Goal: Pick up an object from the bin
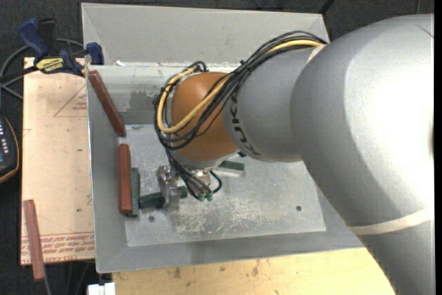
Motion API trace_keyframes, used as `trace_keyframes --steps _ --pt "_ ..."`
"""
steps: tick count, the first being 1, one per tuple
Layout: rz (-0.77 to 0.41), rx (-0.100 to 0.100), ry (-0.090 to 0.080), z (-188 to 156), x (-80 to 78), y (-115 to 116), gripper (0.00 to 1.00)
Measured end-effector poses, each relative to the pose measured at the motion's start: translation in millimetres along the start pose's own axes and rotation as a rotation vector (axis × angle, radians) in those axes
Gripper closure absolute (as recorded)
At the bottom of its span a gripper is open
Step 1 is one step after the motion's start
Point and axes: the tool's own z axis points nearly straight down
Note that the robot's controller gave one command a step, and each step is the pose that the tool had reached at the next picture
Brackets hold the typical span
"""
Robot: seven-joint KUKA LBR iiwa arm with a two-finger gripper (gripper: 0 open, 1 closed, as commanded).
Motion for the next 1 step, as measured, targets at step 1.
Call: trace_keyframes --steps 1 --pt "-0.101 -0.001 -0.009 -153.5 24.9 8.2 1.00"
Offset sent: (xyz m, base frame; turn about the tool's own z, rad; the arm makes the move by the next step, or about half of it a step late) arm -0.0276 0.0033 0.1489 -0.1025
